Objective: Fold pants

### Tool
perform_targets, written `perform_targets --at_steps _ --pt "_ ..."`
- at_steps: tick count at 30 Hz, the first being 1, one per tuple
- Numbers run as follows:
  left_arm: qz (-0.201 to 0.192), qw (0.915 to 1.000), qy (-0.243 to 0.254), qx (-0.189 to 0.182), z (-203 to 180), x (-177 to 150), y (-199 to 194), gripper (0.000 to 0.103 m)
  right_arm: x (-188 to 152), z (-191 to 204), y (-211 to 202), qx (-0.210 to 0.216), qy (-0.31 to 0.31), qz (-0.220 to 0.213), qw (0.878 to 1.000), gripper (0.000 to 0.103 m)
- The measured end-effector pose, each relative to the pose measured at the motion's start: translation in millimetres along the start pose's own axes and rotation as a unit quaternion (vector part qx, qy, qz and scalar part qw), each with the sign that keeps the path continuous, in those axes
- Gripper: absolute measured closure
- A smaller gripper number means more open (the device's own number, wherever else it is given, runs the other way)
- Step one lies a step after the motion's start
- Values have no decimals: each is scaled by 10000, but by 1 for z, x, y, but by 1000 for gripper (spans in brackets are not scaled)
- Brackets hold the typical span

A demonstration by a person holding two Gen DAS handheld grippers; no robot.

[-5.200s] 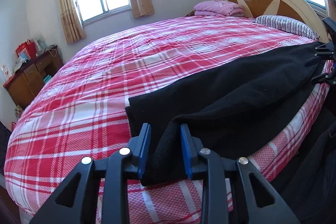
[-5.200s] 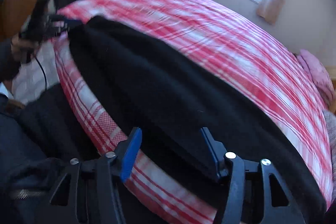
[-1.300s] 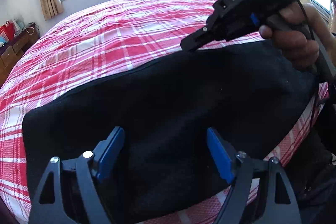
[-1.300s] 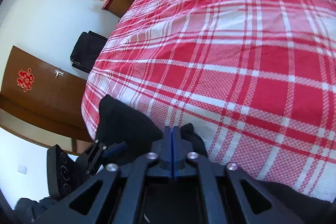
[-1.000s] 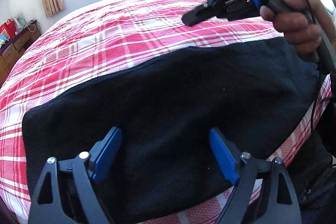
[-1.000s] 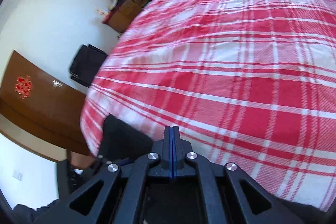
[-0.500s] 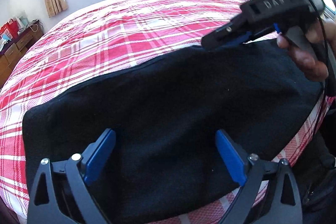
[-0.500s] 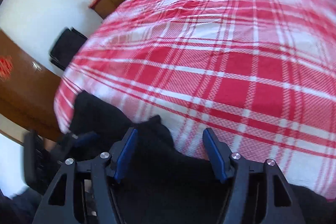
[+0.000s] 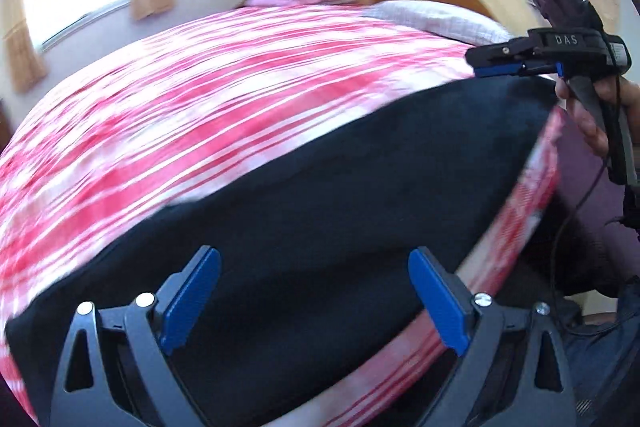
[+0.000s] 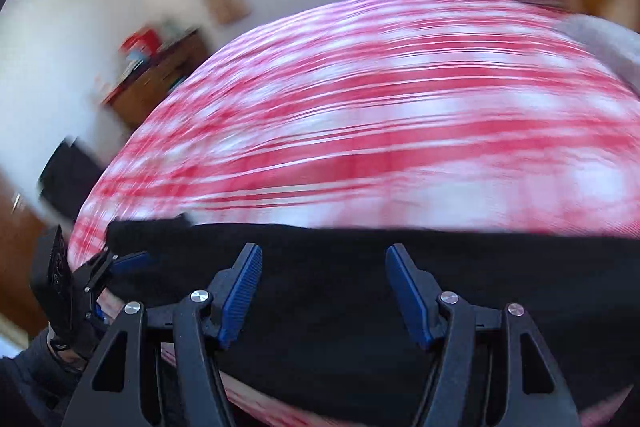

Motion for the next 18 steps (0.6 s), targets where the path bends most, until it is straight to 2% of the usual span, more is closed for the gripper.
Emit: perform_targets --at_steps 3,8,10,11,13,16,18 --pt "-86 9983 514 -268 -40 26 14 6 -10 -55 -52 -455 619 -407 9962 37" --pt "-277 9906 1079 -796 -112 59 24 9 -33 -121 -117 -855 1417 -983 9813 38" --pt "-239 9868 1251 -1004 -131 69 33 17 -39 -138 -129 -959 1657 -1134 9749 44" --pt "-232 9848 1322 -1100 -141 74 38 17 -43 -149 -134 -1002 1813 -1190 9710 48" --pt "-201 9824 1454 -1152 -157 81 46 19 -47 -165 -139 -1053 2037 -1215 9657 49" --pt "-42 9795 1557 -1281 -169 88 59 33 -53 -186 -143 -1134 2313 -1283 9577 49" --pt "0 9787 1544 -1352 -177 90 63 33 -57 -197 -142 -1048 2501 -1282 9540 49"
Point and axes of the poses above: each gripper's, at about its wrist camera, not at the fingertips, and y roughly the way its jaws point, z to its left, x to its top, the point moved 3 cm from there along y, roughly the way its jaws point, and after that the axes turned 1 degree about x, right-handed, at the moved point
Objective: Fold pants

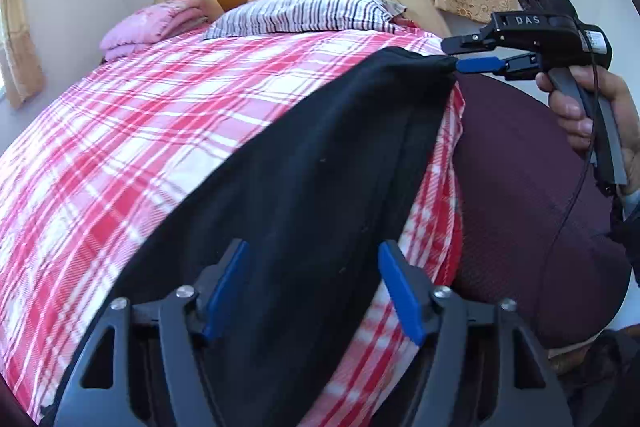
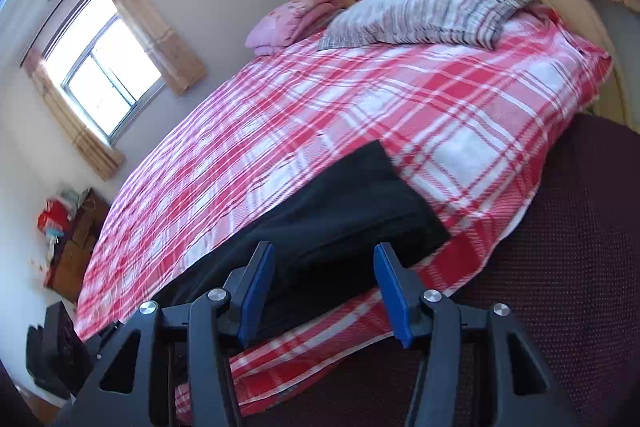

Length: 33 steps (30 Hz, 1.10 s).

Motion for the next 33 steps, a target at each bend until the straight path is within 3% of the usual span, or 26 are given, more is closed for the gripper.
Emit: perform_targets --at_steps 7,11,13,16,18,19,21,27,33 --pt "185 9997 -37 133 -6 -6 14 33 -6 -20 7 60 453 84 9989 51" --pt "166 9997 -157 83 -4 -2 13 46 -4 -24 8 388 615 -64 9973 74" --pt "150 9996 -187 135 -2 -1 11 54 1 -23 12 404 559 -101 9976 76" --pt "214 9996 -140 106 -4 -1 18 54 3 -28 21 412 690 -17 9968 79" --pt "153 9997 -95 141 -6 -2 17 57 5 -26 24 438 642 -44 9970 98" --pt "136 9998 -110 116 -6 -2 16 71 6 -24 23 471 599 -82 9971 99" --pt "135 9997 -173 89 -3 0 15 85 11 -15 15 588 425 -260 9970 99" --pt "66 9988 -297 -372 -7 1 1 87 22 0 -17 972 113 -783 9921 100" --pt "200 9985 -195 -479 -19 -8 9 87 6 -32 0 570 380 -435 9967 100"
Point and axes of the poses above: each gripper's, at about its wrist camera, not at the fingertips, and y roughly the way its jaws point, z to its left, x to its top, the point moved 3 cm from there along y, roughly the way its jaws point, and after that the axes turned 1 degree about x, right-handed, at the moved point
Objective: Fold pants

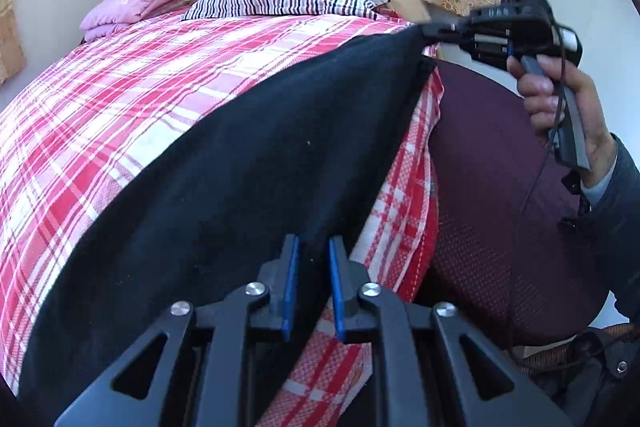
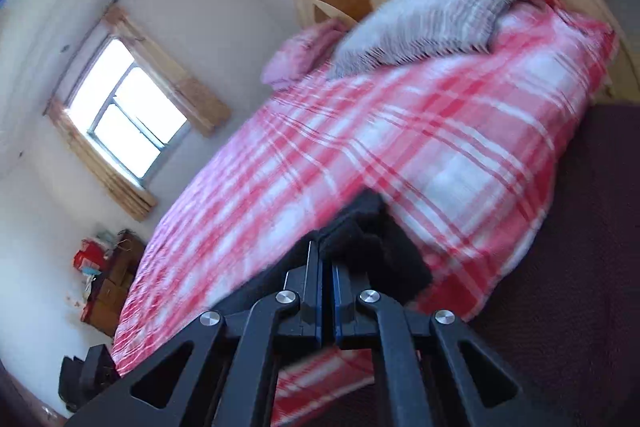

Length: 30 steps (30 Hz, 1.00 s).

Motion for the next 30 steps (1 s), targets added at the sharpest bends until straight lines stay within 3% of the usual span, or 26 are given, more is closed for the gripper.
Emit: perform_targets --at_steps 4,9,10,11,13,16,18,22,26,27,28,29,30 --pt "-10 9999 -103 -77 4 0 -6 87 -6 0 -5 -30 -147 22 9999 100" --pt "38 9998 -116 -152 3 -5 -4 87 -15 -10 0 -503 -158 300 9982 99" --pt "35 9998 -96 -141 2 -6 -4 87 -13 -12 -2 -657 -160 264 9974 93" --pt "32 9998 -95 -142 2 -5 -4 87 -10 -14 -8 -791 -164 131 9966 76" --pt "40 9998 -118 -176 2 -6 -5 87 3 -14 -23 -899 -195 -204 9956 58" --pt "34 9997 -150 -197 3 -5 -4 87 25 -16 -37 -1182 -194 -516 9915 58" --pt "36 9997 -161 -186 3 -5 -3 87 43 -13 -33 -1064 -241 -529 9926 58" --pt "23 9996 -206 -198 4 -7 -5 87 57 -5 16 -651 -329 380 9966 58" --pt "10 9993 -286 -234 7 -8 -5 87 52 -7 57 -809 -419 907 9917 59" --pt "5 9993 -294 -238 7 -8 -5 87 51 -6 61 -730 -426 930 9921 63" --pt "0 9992 -307 -246 7 -9 -5 87 49 -4 63 -685 -473 928 9922 84" --pt "-4 9992 -319 -251 7 -9 -5 87 47 -1 65 -652 -564 902 9922 94" --pt "-6 9991 -328 -258 8 -9 -4 87 47 2 64 -634 -623 844 9925 94"
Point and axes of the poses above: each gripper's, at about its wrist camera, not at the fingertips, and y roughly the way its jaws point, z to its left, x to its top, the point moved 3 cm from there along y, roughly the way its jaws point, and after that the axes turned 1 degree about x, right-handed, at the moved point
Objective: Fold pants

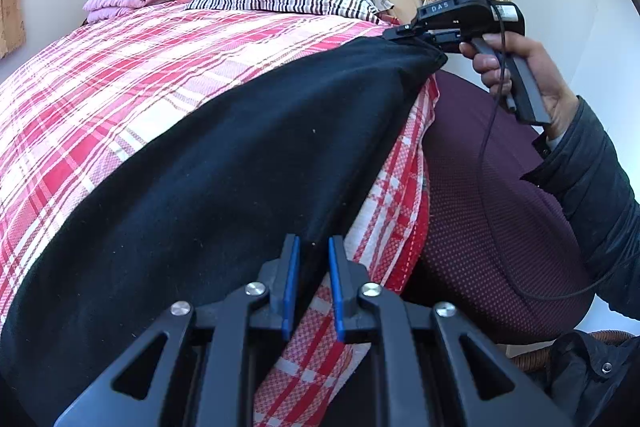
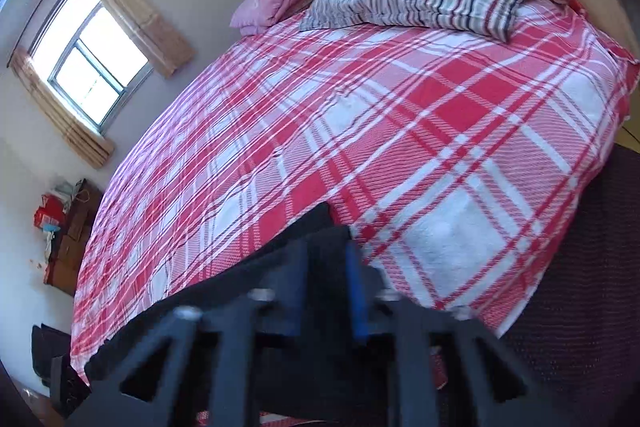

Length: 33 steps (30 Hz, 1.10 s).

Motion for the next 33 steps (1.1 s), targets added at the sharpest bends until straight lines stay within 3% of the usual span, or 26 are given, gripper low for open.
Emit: perform_targets --at_steps 2,8,15,16,17,18,19,22,27,30,32,33 --pt "-9 10000 -13 -6 1 -1 0 87 3 8 -4 68 -151 -182 9997 99" --pt "-31 10000 -53 21 1 -3 -1 87 21 20 -12 2 -287 -753 9967 99" --pt "-56 9999 -64 90 -1 -5 -3 87 15 -4 21 -405 -107 -405 9983 96" --pt "-71 9999 -80 94 -1 -5 -4 87 12 -9 23 -558 -52 -319 9979 83" --pt "-91 9999 -97 102 -1 -5 -5 87 11 -11 21 -646 -61 -324 9974 57" --pt "-115 9998 -121 121 0 -5 -8 87 11 -10 13 -696 -118 -374 9968 45" --pt "-141 9997 -149 159 0 -5 -10 87 11 -9 6 -671 -147 -433 9967 41" --pt "-269 9990 -206 302 3 -7 -19 87 9 -4 -18 -618 -143 -515 9967 41" --pt "-300 9982 -351 389 10 -12 -23 87 -21 -3 -43 -383 -67 -223 9990 43" --pt "-313 9980 -402 381 11 -12 -23 87 -40 -16 -46 -52 395 -97 9992 50" --pt "-294 9981 -347 405 9 -13 -22 87 -45 -20 -40 244 597 -8 9979 62" --pt "-277 9982 -328 431 8 -13 -21 87 -45 -20 -37 311 668 -7 9973 63"
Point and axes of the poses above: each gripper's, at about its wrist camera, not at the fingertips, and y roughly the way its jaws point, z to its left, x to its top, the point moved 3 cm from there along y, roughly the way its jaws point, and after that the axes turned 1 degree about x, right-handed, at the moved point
